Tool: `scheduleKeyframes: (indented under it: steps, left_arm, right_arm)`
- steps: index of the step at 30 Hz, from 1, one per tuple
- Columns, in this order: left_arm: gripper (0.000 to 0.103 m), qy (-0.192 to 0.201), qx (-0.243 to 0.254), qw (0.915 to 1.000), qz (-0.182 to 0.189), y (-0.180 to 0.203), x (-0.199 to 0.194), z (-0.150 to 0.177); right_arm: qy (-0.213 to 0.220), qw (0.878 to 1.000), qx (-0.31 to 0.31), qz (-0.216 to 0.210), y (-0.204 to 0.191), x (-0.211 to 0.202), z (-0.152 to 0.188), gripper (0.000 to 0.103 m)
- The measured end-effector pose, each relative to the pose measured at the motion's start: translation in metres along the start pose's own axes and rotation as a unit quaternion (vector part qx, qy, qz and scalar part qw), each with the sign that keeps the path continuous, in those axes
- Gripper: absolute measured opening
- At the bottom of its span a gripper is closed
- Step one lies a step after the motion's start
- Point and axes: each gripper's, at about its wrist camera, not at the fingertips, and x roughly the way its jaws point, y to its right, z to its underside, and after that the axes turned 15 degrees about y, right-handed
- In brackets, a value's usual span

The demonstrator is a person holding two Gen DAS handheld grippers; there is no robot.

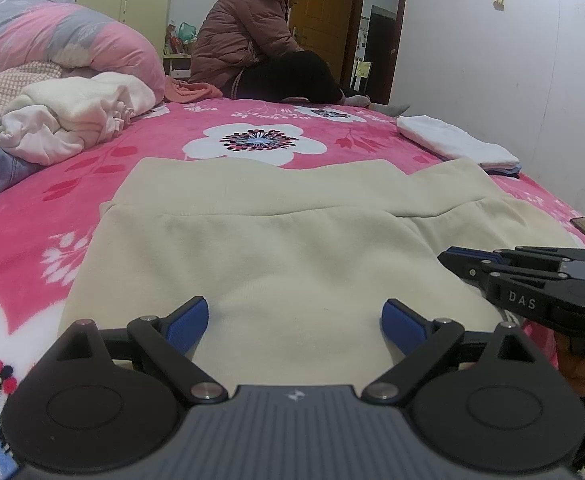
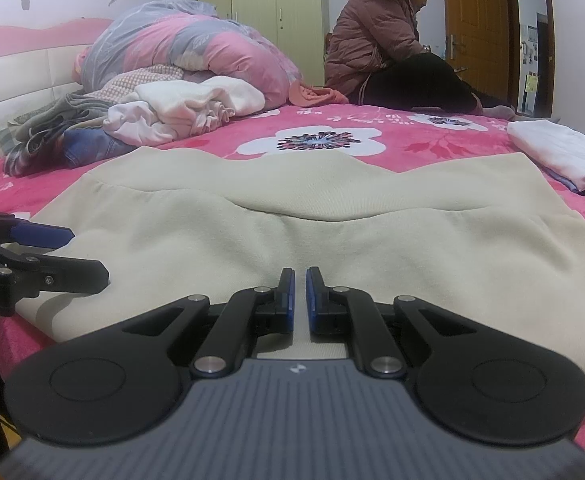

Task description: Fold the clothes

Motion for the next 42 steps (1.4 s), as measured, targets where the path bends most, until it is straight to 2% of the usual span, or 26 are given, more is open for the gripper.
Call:
scheduleKeyframes:
  steps: [11, 15, 17, 18, 23, 25, 27, 28, 30, 35, 37, 42]
  left_arm:
    - [0.095, -0.001, 0.001, 1.0000, -0.001, 0.000, -0.001, 0.000]
    - [0.095, -0.001, 0.001, 1.0000, -0.001, 0.000, -0.001, 0.000]
    - [0.095, -0.001, 0.002, 1.0000, 0.000, 0.000, -0.001, 0.000]
    - [0.095, -0.001, 0.002, 1.0000, 0.000, 0.000, -0.001, 0.000]
    - [0.096, -0.002, 0.003, 1.0000, -0.001, 0.000, -0.001, 0.001]
    - [0.096, -0.002, 0.004, 1.0000, -0.001, 0.001, -0.001, 0.001]
    - [0.097, -0.003, 0.006, 1.0000, -0.002, 0.002, -0.001, 0.001]
    - [0.097, -0.005, 0.007, 1.0000, -0.002, 0.003, 0.000, 0.000]
    - [0.097, -0.013, 0.007, 0.9999, -0.002, 0.003, 0.001, -0.002]
    - [0.096, -0.036, -0.003, 0.9993, -0.010, 0.001, 0.002, -0.018]
    - [0.096, -0.027, -0.006, 0.9995, -0.014, 0.001, -0.003, -0.027]
    - [0.096, 0.025, 0.016, 0.9995, -0.001, 0.007, -0.013, -0.054]
  right_arm:
    - [0.004, 1.000, 0.001, 0.001, 0.001, -0.002, 0.000, 0.006]
    - [0.003, 1.000, 0.005, 0.002, 0.003, -0.003, -0.010, 0.006]
    - [0.015, 1.000, -0.004, 0.007, 0.003, -0.008, -0.020, 0.018]
    - [0.021, 1.000, -0.008, 0.010, 0.003, -0.010, -0.026, 0.029]
    - [0.073, 0.996, -0.024, 0.042, 0.009, -0.023, -0.050, 0.035]
    - [0.055, 0.997, -0.007, 0.062, 0.019, -0.016, -0.045, 0.042]
    - [-0.013, 0.997, 0.020, 0.075, 0.032, 0.003, -0.018, 0.047]
    - [-0.004, 0.997, 0.020, 0.070, 0.034, 0.004, -0.004, 0.048]
    - [0.024, 0.997, -0.023, 0.072, 0.025, -0.002, 0.005, 0.048]
    - [0.020, 0.996, -0.020, 0.080, 0.022, -0.002, 0.002, 0.050]
    - [0.022, 0.997, -0.022, 0.076, 0.022, -0.004, 0.003, 0.050]
    - [0.026, 0.997, -0.024, 0.075, 0.022, -0.003, 0.004, 0.050]
